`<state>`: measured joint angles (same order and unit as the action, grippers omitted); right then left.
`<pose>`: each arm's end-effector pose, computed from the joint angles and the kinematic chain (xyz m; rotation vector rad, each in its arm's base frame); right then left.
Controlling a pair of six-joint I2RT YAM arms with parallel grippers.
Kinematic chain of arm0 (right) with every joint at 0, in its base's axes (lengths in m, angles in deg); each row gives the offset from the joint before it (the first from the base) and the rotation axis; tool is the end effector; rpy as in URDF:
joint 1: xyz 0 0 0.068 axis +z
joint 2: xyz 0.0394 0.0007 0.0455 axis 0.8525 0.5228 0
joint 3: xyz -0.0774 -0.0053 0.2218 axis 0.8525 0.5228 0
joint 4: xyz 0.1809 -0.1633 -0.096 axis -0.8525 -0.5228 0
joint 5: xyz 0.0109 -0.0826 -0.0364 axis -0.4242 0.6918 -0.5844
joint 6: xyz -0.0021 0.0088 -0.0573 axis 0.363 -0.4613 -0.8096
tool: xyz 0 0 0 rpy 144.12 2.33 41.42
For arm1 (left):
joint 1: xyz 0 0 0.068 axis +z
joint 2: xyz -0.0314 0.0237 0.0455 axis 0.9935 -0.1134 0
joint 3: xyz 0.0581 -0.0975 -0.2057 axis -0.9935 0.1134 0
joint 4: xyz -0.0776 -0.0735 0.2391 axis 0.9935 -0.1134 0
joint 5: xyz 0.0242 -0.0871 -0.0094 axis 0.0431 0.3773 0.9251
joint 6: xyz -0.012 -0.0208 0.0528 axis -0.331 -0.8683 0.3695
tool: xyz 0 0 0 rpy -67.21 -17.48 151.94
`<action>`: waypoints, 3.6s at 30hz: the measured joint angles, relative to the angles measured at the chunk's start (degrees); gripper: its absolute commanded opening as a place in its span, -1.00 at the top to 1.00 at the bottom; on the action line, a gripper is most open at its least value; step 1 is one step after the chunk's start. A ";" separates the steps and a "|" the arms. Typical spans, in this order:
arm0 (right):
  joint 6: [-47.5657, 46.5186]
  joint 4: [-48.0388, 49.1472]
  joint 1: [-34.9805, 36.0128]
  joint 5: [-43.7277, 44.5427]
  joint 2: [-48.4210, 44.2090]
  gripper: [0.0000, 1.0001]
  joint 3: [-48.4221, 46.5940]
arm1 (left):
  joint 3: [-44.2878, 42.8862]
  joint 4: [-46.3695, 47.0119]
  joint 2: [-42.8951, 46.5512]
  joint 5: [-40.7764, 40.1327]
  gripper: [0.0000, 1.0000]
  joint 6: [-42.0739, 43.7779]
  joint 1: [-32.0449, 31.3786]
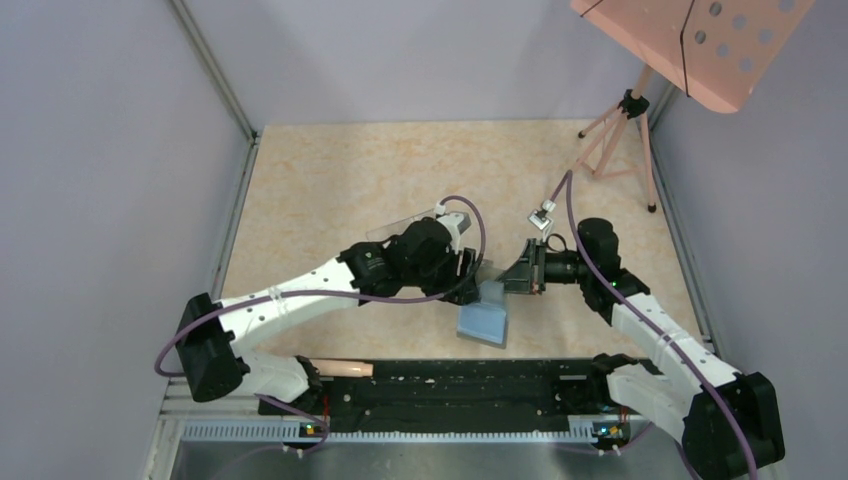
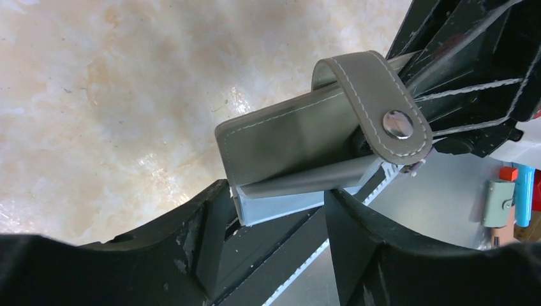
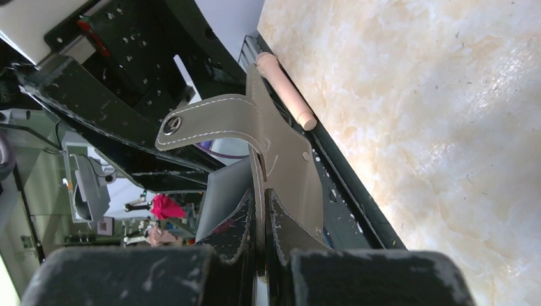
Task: Put the credit cards into the card holder
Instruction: Turn over the card slot in the card holder.
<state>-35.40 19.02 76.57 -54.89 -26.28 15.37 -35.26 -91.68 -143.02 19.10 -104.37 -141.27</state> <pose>0.2022 0.1036 0.2071 -0.2458 2.1801 1.6875 0.1601 -0.2620 0.2604 0.4711 2.4535 -0.9178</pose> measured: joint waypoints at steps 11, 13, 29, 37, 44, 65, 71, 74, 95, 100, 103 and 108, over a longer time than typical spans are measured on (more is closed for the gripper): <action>4.63 4.33 0.00 -0.04 0.00 1.00 0.24 | 6.14 8.37 0.26 2.86 -0.32 -2.03 1.64; 6.43 6.82 0.00 -0.48 0.00 1.00 0.48 | 10.25 12.00 2.05 4.68 -0.32 -3.21 2.84; 14.25 15.26 0.00 -5.20 2.38 1.00 0.50 | 29.99 43.39 13.18 20.22 -0.42 -9.99 11.93; 17.40 18.12 0.00 -5.66 2.38 1.00 0.50 | 29.99 48.48 13.07 21.44 -0.45 -10.32 12.00; 22.69 21.75 0.00 -5.57 2.93 1.00 1.55 | 32.24 58.69 10.01 22.56 0.12 -14.45 12.04; 6.73 -0.48 -3.85 -1.51 3.21 -0.47 -6.80 | 29.49 47.28 15.78 24.59 1.00 -14.60 14.64; -2.54 -8.48 -4.26 -1.25 2.38 -0.59 -8.92 | 25.16 35.89 16.55 25.38 1.00 -10.49 14.67; -5.66 -10.64 -4.26 -2.32 2.32 -0.60 -8.94 | 24.22 33.66 15.85 28.02 1.00 -9.68 14.69; -5.38 -1.62 5.51 -9.92 6.14 1.00 -8.48 | 17.99 35.04 7.54 39.76 -0.85 -9.44 14.67; -0.83 2.62 4.90 -7.34 6.05 1.00 -7.28 | 24.46 41.13 13.29 37.64 -0.67 -12.13 14.91; 4.66 8.22 3.74 -6.40 5.64 1.00 -3.91 | 26.91 43.21 14.08 37.33 -0.05 -13.57 14.95; 8.61 11.54 3.04 -6.19 5.60 0.97 -1.51 | 28.44 43.12 13.29 37.29 1.00 -14.93 15.23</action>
<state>-26.79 30.56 79.61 -61.08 -20.68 13.86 -6.82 -48.56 -129.73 56.39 -119.30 -126.03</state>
